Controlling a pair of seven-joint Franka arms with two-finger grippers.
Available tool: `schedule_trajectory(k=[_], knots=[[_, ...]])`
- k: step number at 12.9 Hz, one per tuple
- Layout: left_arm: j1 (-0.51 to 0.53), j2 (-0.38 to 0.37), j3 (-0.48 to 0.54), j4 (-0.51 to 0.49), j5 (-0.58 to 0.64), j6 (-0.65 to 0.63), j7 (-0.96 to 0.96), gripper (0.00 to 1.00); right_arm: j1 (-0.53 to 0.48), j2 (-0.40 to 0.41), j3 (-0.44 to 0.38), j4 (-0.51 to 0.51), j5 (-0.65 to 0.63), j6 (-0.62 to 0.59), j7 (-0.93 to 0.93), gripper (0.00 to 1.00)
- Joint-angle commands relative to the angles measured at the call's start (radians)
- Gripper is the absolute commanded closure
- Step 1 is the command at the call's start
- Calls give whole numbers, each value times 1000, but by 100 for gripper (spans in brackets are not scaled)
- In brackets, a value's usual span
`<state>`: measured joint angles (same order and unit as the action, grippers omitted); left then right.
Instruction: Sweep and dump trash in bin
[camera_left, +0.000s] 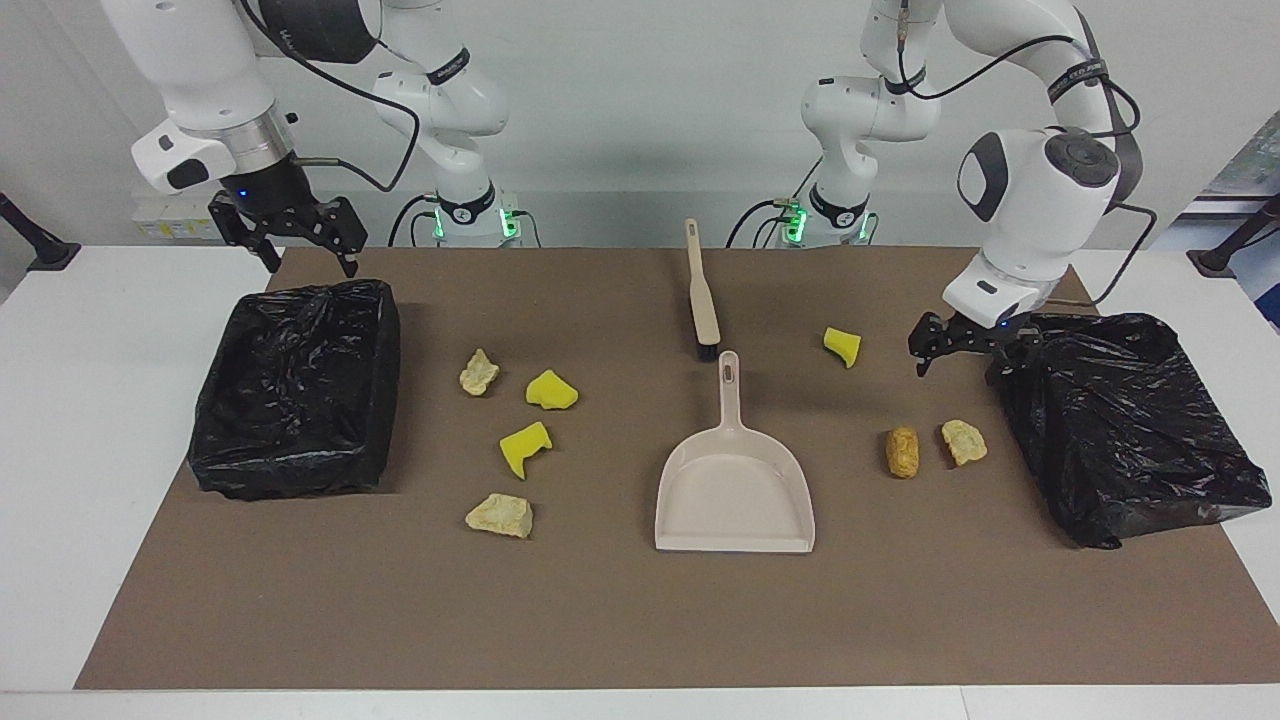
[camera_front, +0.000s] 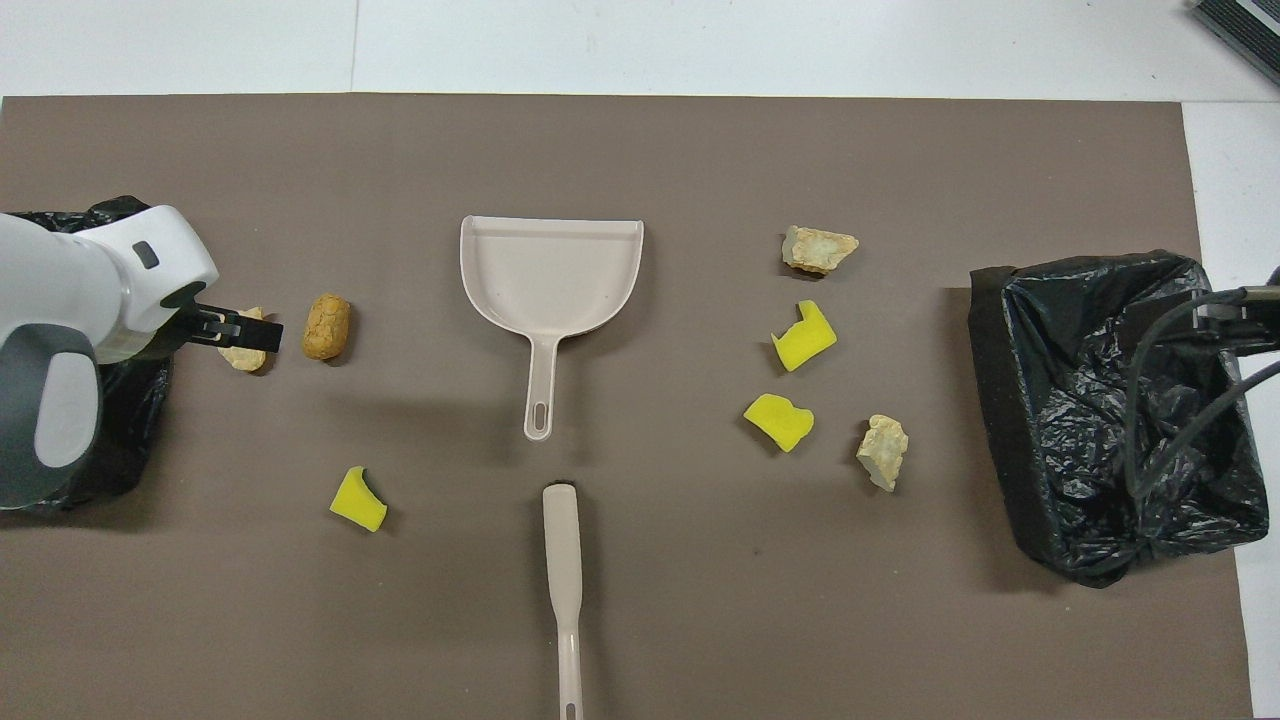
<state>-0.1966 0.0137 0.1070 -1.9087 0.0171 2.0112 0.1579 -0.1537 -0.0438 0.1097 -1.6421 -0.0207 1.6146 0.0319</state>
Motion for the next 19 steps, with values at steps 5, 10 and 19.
schedule_trajectory(k=[5, 10, 19], knots=[[8, 8, 13, 348, -22, -371, 0, 0, -3, -27, 5, -93, 36, 70, 11, 0], [8, 5, 14, 447, -51, -499, -6, 0, -4, -25, 4, -91, 41, 65, 10, 0], [40, -8, 17, 428, -46, -502, -5, 0, -4, -27, 5, -91, 41, 56, 14, 0]])
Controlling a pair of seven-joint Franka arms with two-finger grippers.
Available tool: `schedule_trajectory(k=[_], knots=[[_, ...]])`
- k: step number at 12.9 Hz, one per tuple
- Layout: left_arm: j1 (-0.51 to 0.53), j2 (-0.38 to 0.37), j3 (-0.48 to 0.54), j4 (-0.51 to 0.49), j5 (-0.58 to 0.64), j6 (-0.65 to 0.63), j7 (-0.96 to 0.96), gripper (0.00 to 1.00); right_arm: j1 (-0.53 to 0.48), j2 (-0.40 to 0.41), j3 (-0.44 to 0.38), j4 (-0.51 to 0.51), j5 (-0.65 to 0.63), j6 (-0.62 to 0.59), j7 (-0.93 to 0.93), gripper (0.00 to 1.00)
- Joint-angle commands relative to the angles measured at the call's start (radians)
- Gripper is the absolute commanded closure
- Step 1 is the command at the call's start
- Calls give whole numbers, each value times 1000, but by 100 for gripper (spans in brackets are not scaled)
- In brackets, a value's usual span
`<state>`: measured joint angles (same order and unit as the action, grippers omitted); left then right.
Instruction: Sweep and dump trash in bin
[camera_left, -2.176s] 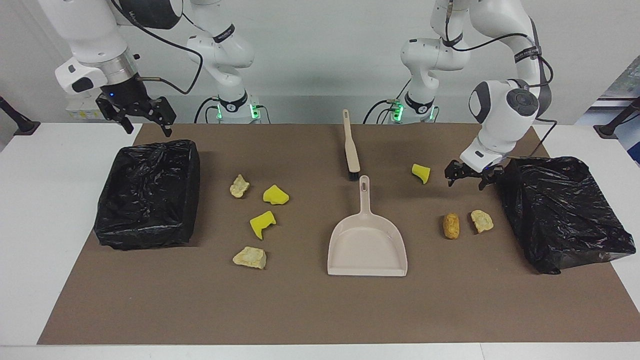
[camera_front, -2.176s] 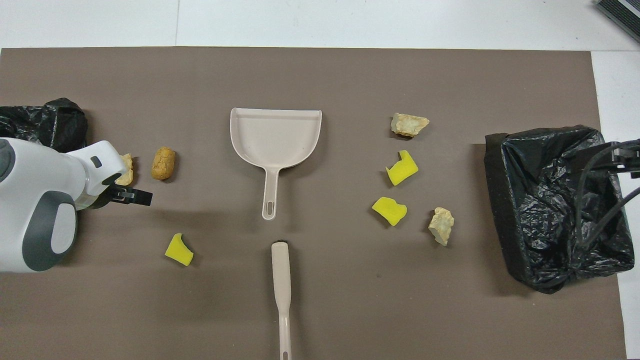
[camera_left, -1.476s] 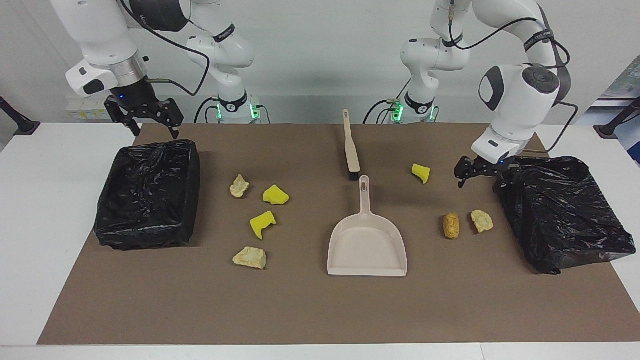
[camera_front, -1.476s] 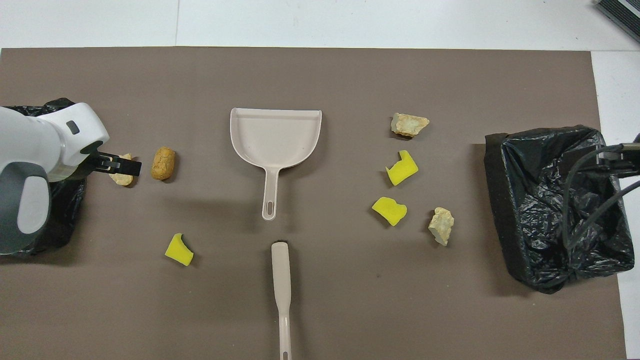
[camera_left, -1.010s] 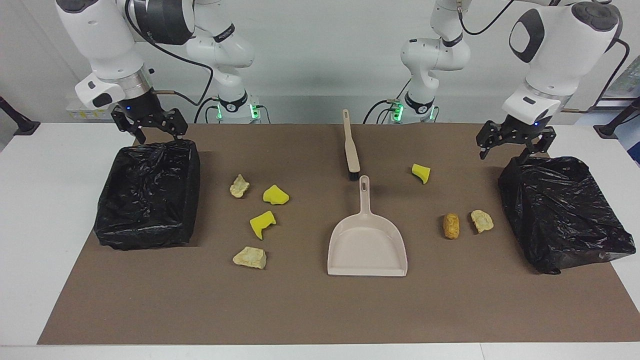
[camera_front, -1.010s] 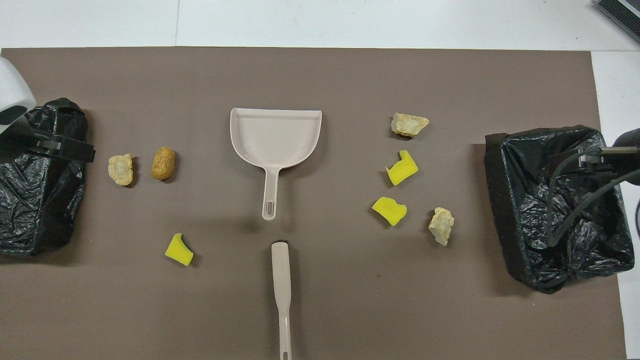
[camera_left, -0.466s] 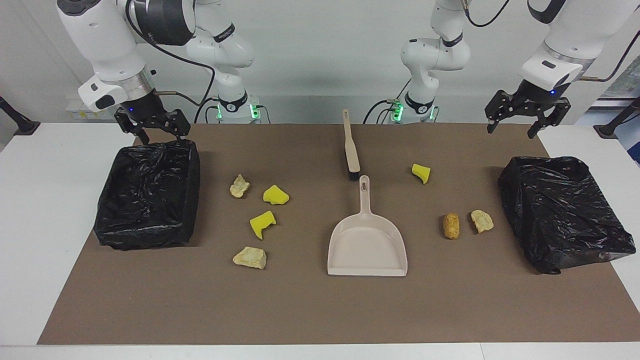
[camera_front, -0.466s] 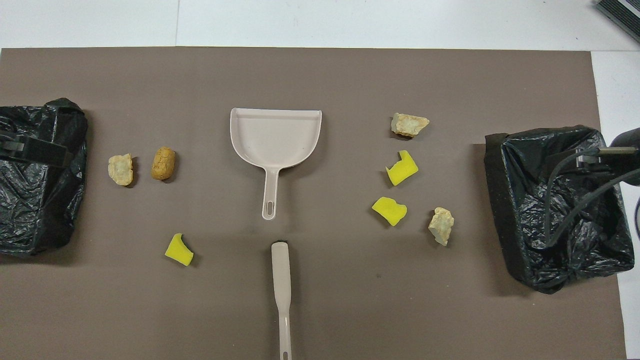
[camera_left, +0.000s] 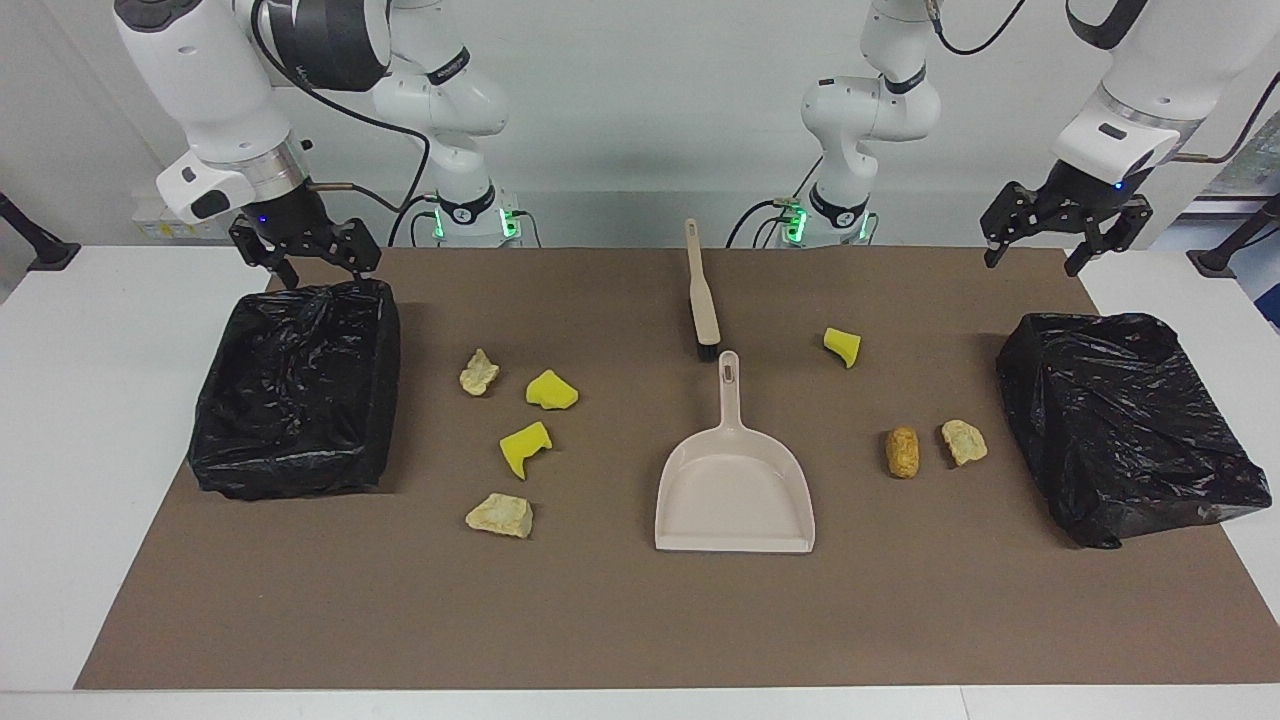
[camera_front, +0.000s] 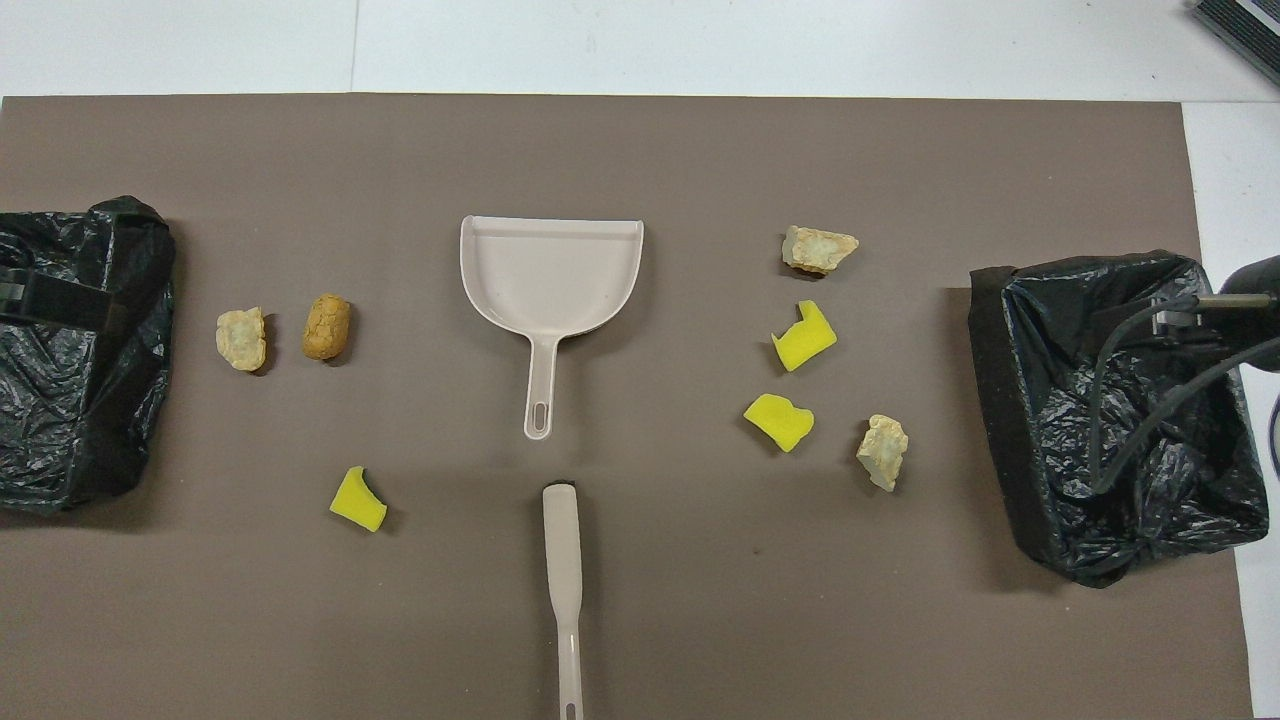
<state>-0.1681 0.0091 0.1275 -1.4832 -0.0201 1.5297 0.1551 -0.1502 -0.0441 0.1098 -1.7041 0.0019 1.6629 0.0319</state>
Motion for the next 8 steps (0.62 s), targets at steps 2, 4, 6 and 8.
schedule_trajectory(k=[2, 4, 6, 8], knots=[[12, -3, -3, 3, -9, -17, -2, 0, -8, -27, 5, -31, 18, 8, 14, 0], [12, -3, -3, 3, -9, -14, -5, 0, -8, -28, 5, -31, 18, 5, 14, 0], [12, -1, -5, 3, -9, -6, -2, 0, -8, -28, 5, -32, 18, 6, 14, 0], [12, -1, -5, 3, -9, -5, 1, 0, -8, -28, 5, -32, 18, 4, 14, 0]])
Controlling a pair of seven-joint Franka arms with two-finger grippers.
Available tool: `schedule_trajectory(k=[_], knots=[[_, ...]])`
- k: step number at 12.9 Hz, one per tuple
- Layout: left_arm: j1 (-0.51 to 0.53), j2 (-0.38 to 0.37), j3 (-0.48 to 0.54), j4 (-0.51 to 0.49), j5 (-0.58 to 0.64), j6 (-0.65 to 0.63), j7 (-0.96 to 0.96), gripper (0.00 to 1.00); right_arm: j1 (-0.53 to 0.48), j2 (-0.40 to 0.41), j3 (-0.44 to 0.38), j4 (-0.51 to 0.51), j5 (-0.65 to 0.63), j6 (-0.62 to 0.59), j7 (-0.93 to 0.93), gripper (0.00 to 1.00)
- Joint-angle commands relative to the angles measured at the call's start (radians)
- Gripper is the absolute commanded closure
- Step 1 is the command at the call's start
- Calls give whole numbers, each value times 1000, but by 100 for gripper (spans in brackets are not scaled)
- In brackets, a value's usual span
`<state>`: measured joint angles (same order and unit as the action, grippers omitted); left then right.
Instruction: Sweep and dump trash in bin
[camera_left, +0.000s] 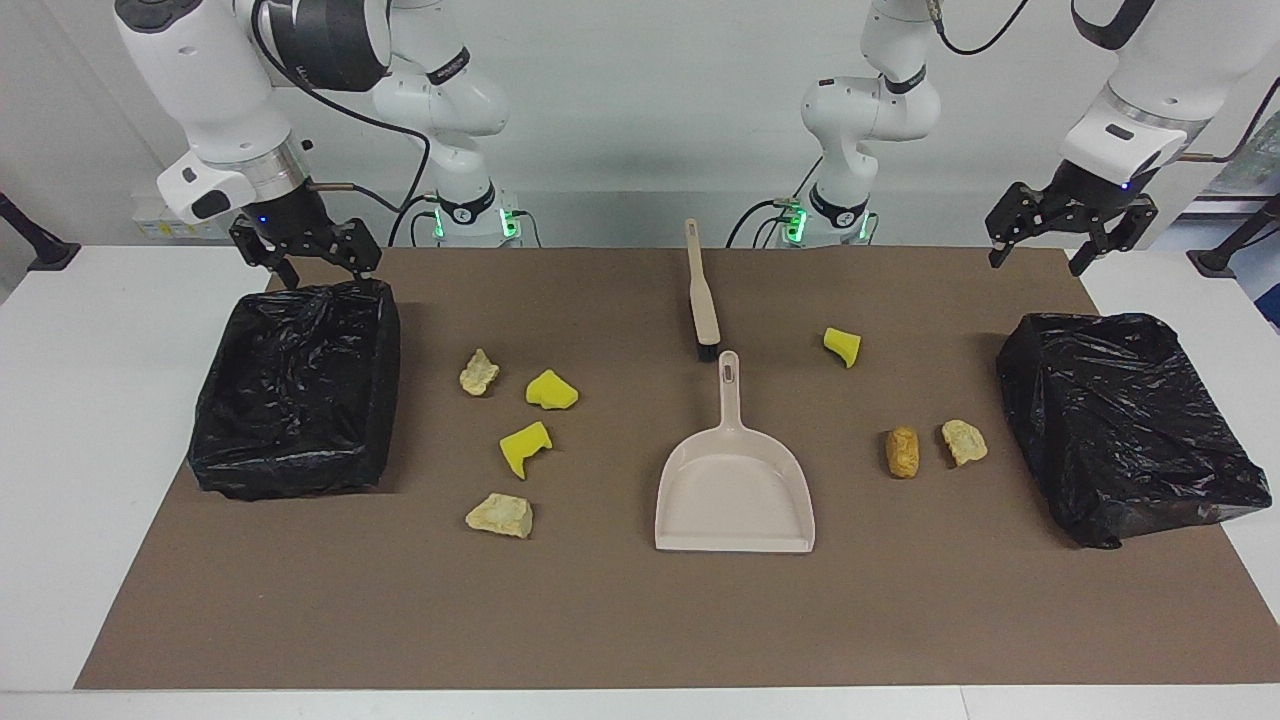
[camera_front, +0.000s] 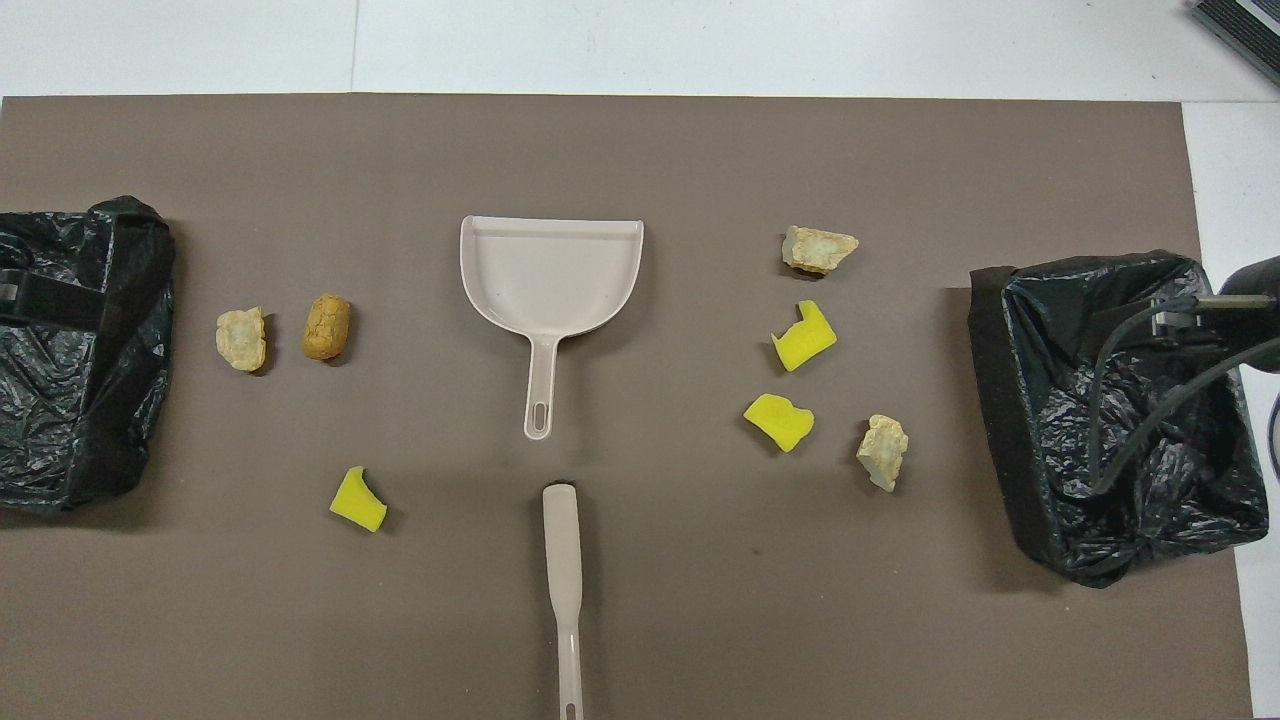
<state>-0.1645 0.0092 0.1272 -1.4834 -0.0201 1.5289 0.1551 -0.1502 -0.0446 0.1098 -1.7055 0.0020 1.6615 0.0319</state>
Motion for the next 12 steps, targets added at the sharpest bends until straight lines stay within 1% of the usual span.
schedule_trajectory(k=[1, 12], knots=[[8, -1, -4, 3, -9, -6, 0, 0, -8, -29, 5, -32, 18, 6, 14, 0], [6, -1, -4, 3, -9, -3, -6, 0, -8, -37, 5, -43, 18, 1, 11, 0]])
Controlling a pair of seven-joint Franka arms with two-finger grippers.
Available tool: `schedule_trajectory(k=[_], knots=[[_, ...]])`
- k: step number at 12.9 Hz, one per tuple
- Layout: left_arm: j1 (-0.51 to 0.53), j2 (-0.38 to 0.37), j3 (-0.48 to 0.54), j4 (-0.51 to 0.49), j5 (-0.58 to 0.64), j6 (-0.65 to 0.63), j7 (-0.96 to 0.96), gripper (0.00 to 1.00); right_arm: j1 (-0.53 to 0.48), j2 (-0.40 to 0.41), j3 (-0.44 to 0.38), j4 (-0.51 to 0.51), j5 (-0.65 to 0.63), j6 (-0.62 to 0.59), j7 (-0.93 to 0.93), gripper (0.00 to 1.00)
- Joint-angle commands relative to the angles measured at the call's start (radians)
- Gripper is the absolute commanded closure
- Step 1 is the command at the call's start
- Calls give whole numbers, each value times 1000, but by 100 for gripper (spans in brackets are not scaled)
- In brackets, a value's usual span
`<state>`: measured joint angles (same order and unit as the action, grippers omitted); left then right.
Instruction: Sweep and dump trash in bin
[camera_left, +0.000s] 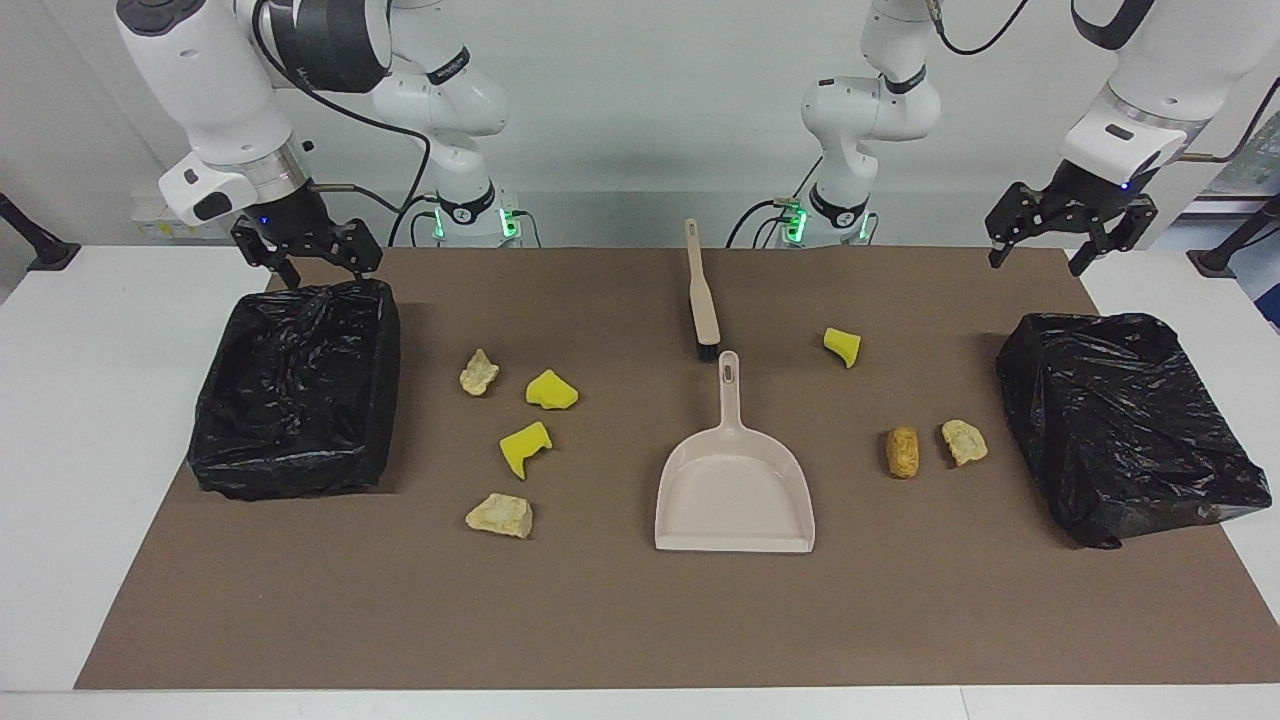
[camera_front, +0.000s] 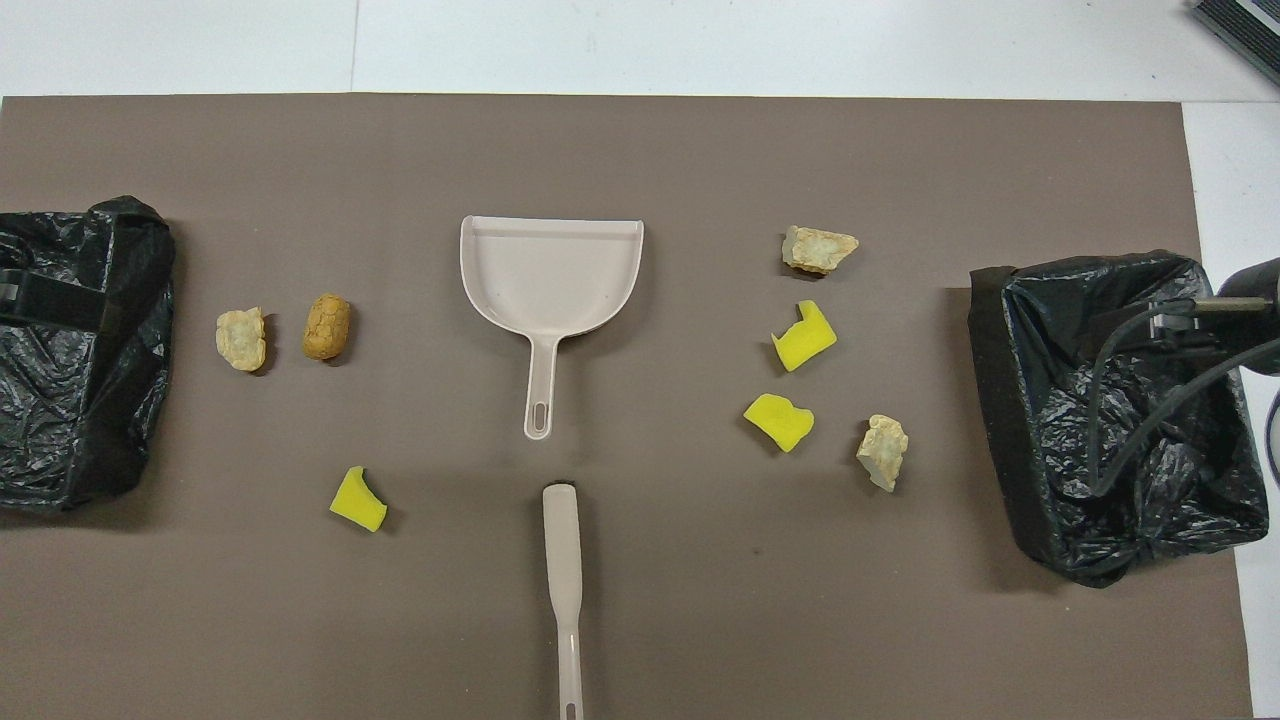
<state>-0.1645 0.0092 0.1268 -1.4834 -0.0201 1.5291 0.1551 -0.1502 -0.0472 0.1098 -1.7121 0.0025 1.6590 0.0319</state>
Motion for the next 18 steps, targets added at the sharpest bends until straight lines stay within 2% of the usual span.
schedule_trajectory(k=[1, 3, 5, 8, 10, 14, 16, 18], knots=[[0, -3, -6, -3, -12, -4, -8, 0, -8, -34, 5, -37, 17, 2, 11, 0], [-12, -43, -18, -72, -17, 8, -11, 0, -9, -34, 5, -38, 17, 2, 10, 0], [-62, -112, -48, -208, -18, 48, -79, 0, -9, -34, 4, -35, 11, -19, 2, 0], [-219, -227, -52, -461, -18, 195, -253, 0, -9, -33, 4, -30, 14, -31, 11, 0], [-323, -271, -52, -575, -20, 255, -352, 0, -11, -34, 4, -32, 16, -31, 7, 0], [-544, -282, -58, -708, -21, 354, -576, 0, 27, -26, 8, -41, 20, -36, 3, 0], [-648, -281, -59, -796, -21, 449, -676, 0, 76, -17, 10, -63, 20, -54, 13, 0], [-775, -255, -58, -895, -20, 579, -815, 0, 122, 27, 10, -57, 19, -42, 48, 0]])
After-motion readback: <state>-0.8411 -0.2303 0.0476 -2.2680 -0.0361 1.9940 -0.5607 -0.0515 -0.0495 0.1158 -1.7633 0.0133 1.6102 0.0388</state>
